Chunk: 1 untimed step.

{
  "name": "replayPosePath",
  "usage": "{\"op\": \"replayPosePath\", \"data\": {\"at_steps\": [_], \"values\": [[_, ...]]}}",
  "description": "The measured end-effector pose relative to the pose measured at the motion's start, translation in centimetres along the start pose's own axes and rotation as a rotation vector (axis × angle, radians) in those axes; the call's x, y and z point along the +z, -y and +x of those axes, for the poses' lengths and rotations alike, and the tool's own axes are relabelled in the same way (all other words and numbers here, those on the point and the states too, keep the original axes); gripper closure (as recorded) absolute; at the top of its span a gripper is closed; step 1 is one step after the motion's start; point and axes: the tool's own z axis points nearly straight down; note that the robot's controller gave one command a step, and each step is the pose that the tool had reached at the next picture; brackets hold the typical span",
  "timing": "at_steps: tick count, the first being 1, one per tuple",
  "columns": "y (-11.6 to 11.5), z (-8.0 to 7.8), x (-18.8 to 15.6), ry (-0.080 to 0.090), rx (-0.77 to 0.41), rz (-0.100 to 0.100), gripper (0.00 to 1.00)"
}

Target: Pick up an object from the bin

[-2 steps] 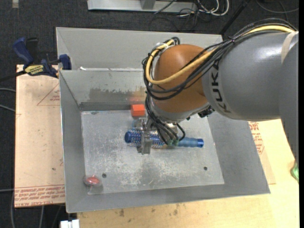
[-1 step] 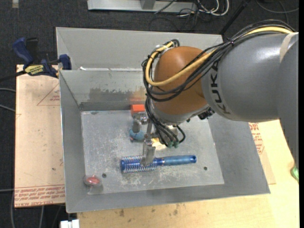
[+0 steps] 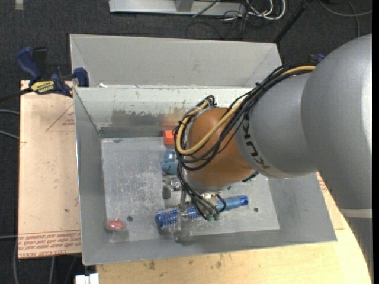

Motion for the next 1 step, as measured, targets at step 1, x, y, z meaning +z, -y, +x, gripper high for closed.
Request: {"op": "replayPosePath", "data": {"at_steps": [1], "values": [[-0.01, -0.31, -0.4, 0.009, 0.001, -0.002, 1.0]]}}
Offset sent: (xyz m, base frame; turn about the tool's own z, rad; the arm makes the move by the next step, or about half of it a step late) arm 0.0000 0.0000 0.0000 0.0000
